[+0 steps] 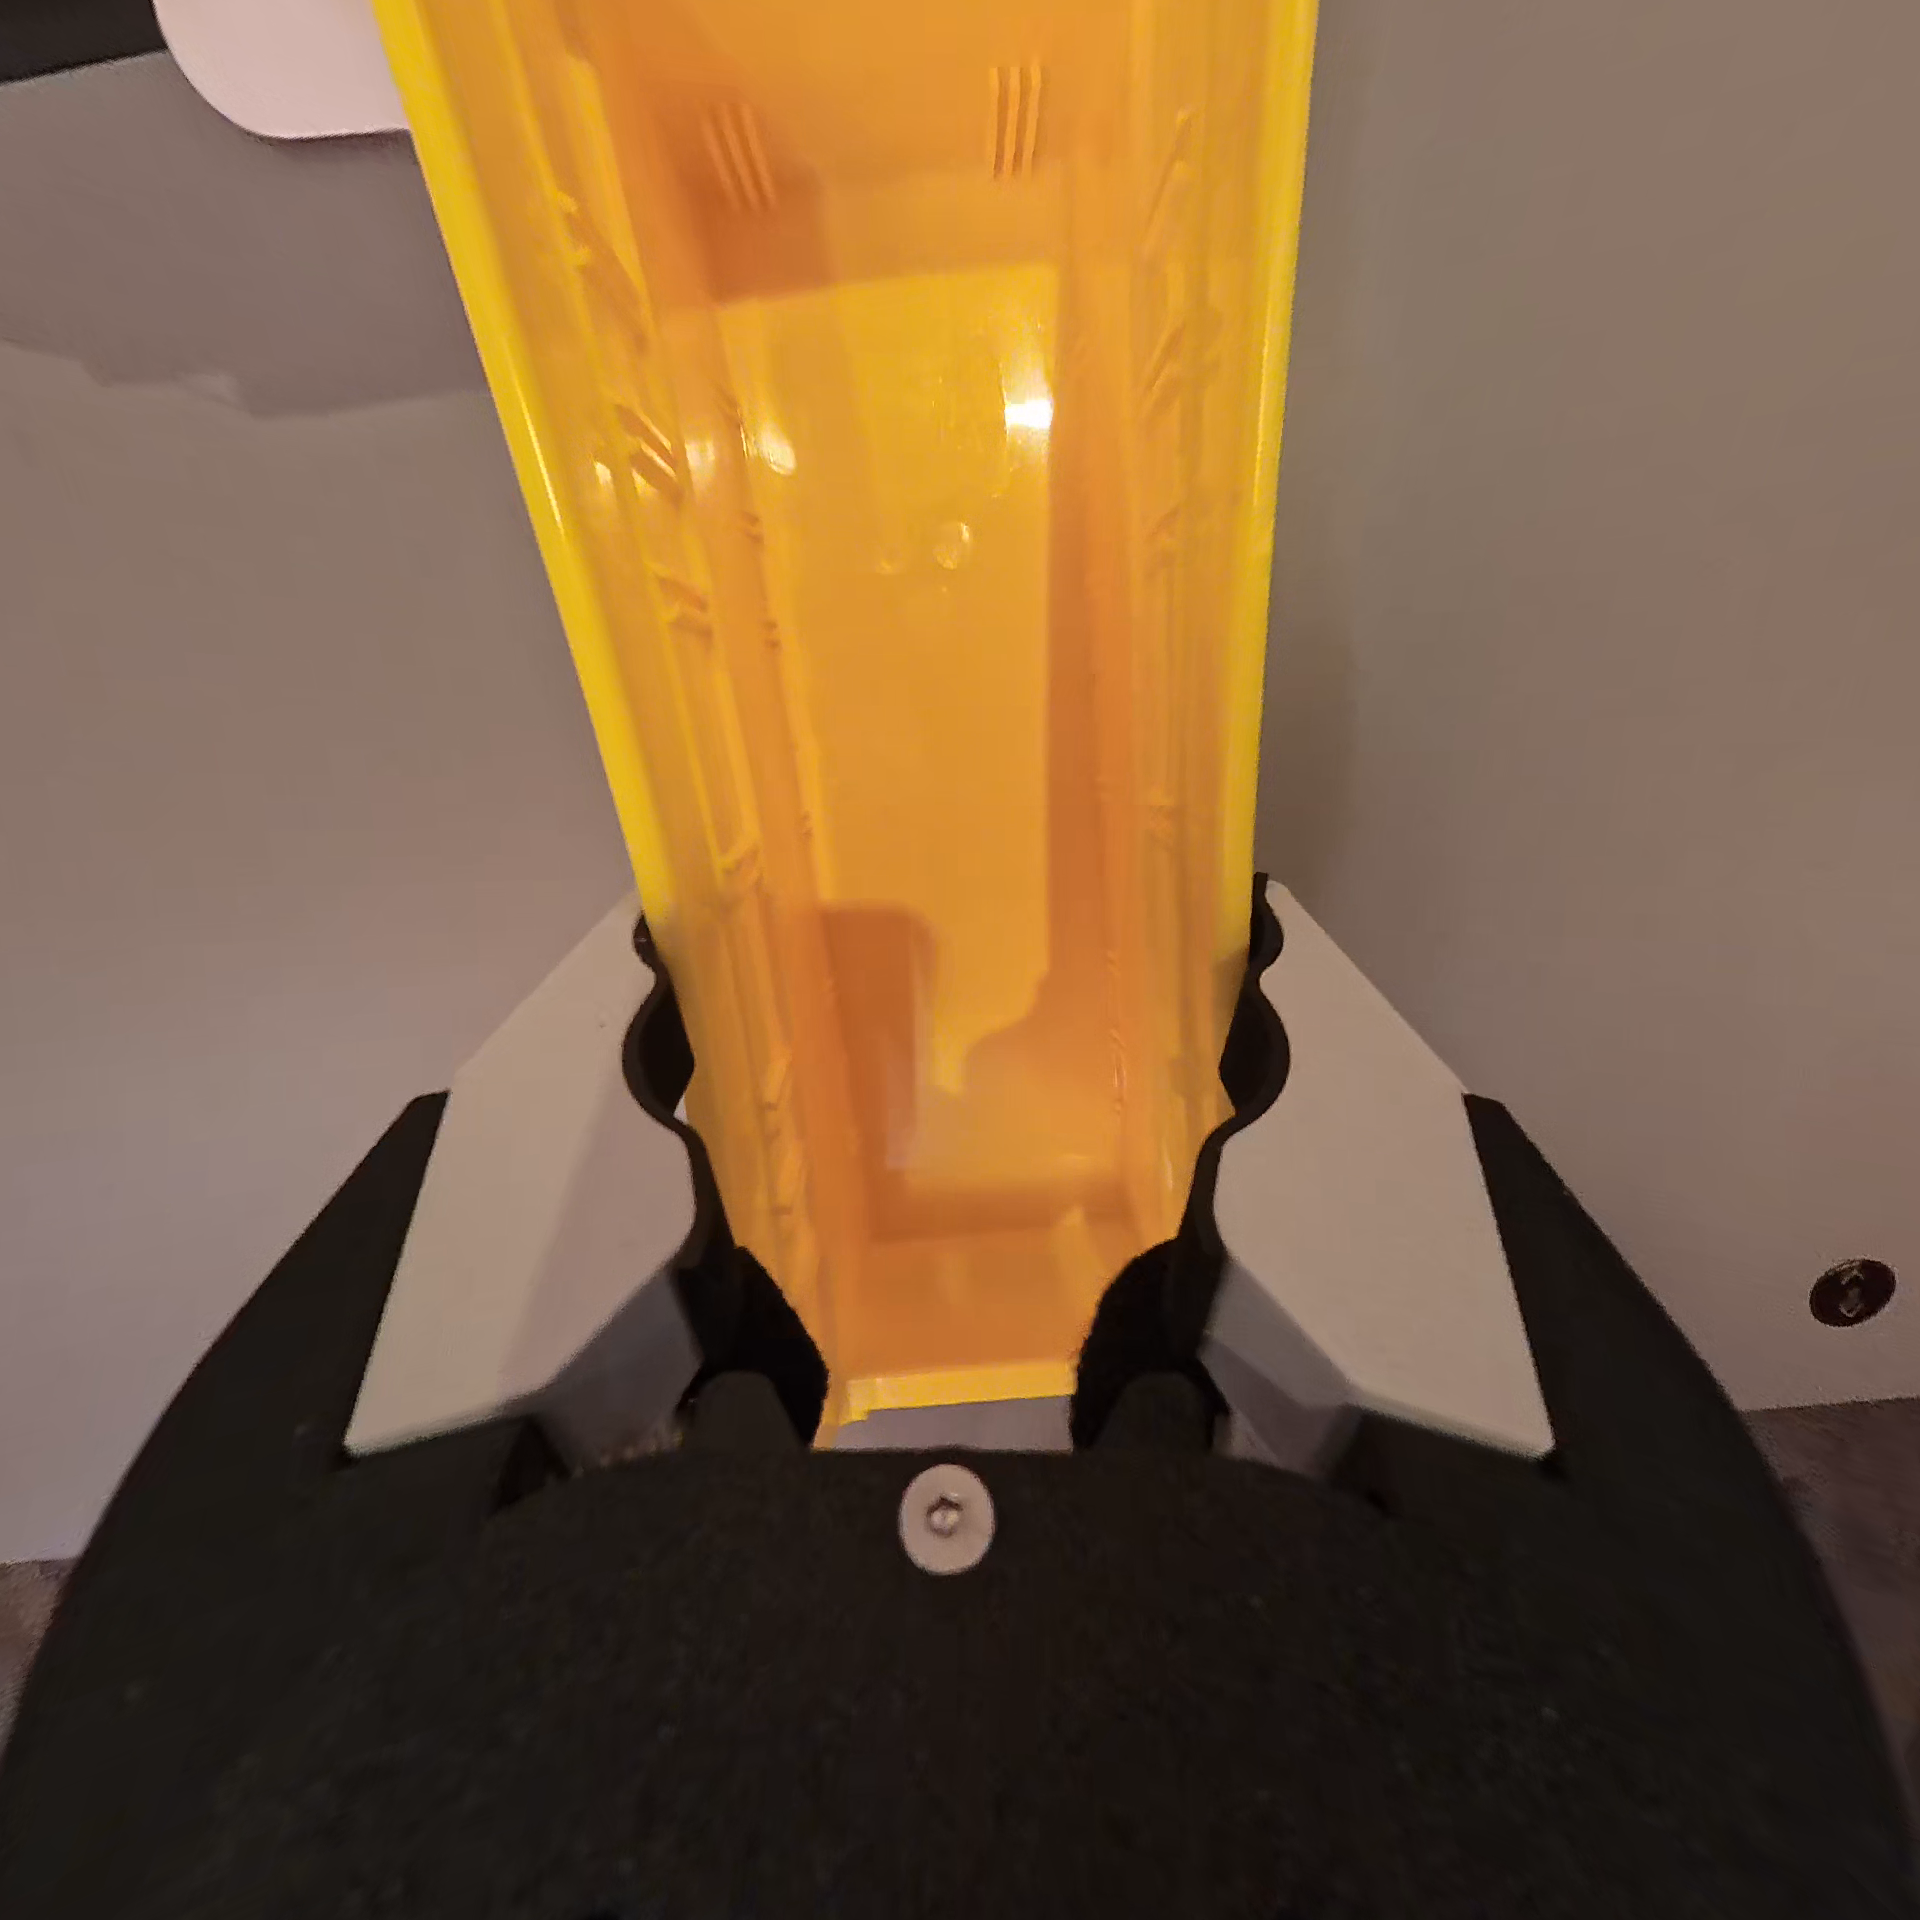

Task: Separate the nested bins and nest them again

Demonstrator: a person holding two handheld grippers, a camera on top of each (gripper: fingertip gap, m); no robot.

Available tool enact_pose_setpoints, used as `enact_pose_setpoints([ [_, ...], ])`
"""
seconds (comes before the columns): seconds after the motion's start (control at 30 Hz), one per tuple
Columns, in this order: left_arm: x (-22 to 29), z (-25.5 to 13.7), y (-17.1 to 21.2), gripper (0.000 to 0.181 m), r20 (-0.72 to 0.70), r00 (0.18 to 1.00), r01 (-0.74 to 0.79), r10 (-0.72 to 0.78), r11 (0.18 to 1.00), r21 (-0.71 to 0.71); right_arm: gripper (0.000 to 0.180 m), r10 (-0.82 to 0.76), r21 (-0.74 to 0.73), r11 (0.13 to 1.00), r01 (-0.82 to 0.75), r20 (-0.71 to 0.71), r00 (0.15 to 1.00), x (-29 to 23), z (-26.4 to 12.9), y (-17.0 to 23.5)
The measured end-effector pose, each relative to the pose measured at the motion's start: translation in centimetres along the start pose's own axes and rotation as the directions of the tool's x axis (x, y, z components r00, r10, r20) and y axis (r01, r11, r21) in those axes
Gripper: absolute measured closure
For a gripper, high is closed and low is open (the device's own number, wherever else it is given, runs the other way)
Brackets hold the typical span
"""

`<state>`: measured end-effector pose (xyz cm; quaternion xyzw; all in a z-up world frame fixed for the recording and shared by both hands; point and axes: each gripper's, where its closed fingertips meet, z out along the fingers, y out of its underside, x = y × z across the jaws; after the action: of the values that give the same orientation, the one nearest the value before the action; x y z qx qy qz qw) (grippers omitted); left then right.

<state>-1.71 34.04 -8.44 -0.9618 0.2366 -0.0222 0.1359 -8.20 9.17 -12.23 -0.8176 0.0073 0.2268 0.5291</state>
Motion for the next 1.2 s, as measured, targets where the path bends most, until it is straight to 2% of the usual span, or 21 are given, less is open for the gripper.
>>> enact_pose_setpoints([
  [0.2,0.0,0.6,0.1,0.073,0.003,1.0,0.006,-0.006,1.0,0.014,0.082,0.003,-0.013,1.0,-0.003,0.012,1.0,-0.2,0.2,0.2],
  [0.37,0.2,1.1,0.3,0.055,-0.006,1.0,-0.003,0.003,1.0,0.025,0.082,-0.004,-0.026,1.0,0.005,0.018,1.0,-0.5,0.4,0.4],
  [0.47,0.5,1.4,0.7,0.04,-0.039,0.991,-0.127,0.127,0.992,0.014,0.082,-0.006,-0.03,1.0,0.006,0.019,1.0,-0.5,0.4,0.5],
  [0.57,-0.2,0.8,0.7,0.035,-0.015,0.977,-0.21,0.211,0.977,0.044,0.082,-0.009,-0.031,0.999,0.01,0.018,1.0,-0.5,0.4,0.5],
  [0.63,-0.2,-0.2,0.6,0.038,-0.036,0.978,-0.204,0.207,0.975,0.083,0.082,-0.011,-0.034,0.999,0.011,0.012,1.0,-0.4,0.4,0.6],
  [0.7,-0.2,-1.9,0.3,0.05,-0.062,0.975,-0.201,0.211,0.97,0.139,0.082,-0.014,-0.042,0.999,0.015,0.008,1.0,-0.4,0.5,0.8],
  [0.83,-0.1,-6.7,0.1,0.052,-0.121,0.941,-0.281,0.315,0.931,0.234,0.086,-0.036,-0.04,0.999,0.035,-0.014,0.999,-0.2,0.5,0.8],
  [0.9,-0.4,-10.0,0.3,0.06,-0.126,0.914,-0.317,0.385,0.874,0.369,0.089,-0.065,-0.032,0.997,0.063,-0.042,0.997,0.1,0.4,0.6],
  [1.0,-2.5,-14.2,3.0,0.06,0.008,0.859,-0.419,0.512,0.694,0.586,0.094,-0.129,-0.037,0.991,0.126,-0.1,0.987,0.6,0.2,0.4],
  [1.07,-5.4,-15.6,6.5,0.064,0.167,0.835,-0.483,0.525,0.551,0.681,0.095,-0.15,-0.074,0.987,0.142,-0.134,0.979,1.0,0.0,0.8],
  [1.13,-8.5,-15.9,10.8,0.068,0.275,0.841,-0.49,0.467,0.44,0.752,0.097,-0.143,-0.108,0.986,0.129,-0.136,0.98,1.1,0.1,1.3],
  [1.2,-11.3,-15.4,15.7,0.086,0.323,0.855,-0.47,0.406,0.343,0.813,0.099,-0.155,-0.102,0.985,0.141,-0.153,0.976,1.3,0.1,1.4],
])
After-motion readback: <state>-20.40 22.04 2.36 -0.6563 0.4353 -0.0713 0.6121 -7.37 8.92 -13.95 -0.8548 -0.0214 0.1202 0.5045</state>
